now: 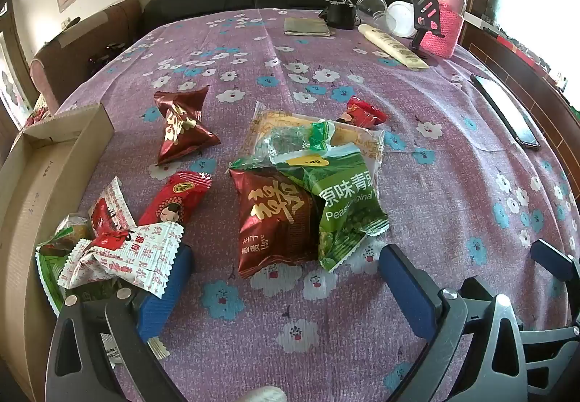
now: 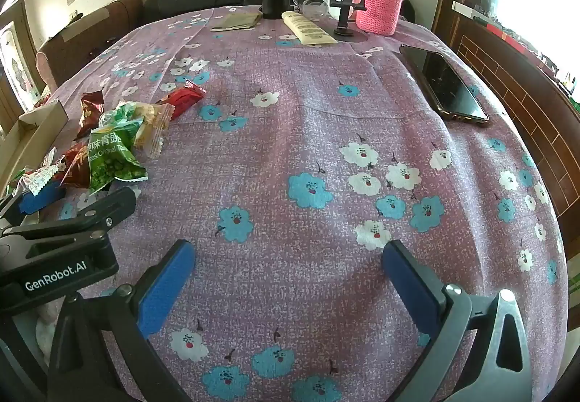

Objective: Organize snacks

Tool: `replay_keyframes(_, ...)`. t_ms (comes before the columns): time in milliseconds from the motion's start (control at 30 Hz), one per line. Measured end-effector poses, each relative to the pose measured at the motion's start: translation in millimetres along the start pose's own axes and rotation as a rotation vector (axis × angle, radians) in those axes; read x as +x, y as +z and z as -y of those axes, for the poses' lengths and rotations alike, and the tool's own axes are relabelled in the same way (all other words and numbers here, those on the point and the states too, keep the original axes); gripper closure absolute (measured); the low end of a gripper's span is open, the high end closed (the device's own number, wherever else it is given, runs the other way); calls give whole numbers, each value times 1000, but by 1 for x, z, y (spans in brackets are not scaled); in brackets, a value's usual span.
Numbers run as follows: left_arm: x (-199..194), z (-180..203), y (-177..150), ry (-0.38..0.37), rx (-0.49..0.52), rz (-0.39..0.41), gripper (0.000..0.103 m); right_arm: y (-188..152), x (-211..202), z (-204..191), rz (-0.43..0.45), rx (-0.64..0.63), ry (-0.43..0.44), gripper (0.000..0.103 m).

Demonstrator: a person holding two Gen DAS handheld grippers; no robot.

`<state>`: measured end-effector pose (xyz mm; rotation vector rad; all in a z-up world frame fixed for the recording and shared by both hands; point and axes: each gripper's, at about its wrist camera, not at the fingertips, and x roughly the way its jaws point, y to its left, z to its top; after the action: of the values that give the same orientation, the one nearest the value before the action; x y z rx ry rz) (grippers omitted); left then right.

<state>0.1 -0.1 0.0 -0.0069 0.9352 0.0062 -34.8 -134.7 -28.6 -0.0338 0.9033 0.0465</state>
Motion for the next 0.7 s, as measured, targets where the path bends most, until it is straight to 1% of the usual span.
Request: replay_keyframes(700, 0, -1, 0, 1, -7, 2, 0, 0, 0, -1, 3, -1, -1, 0)
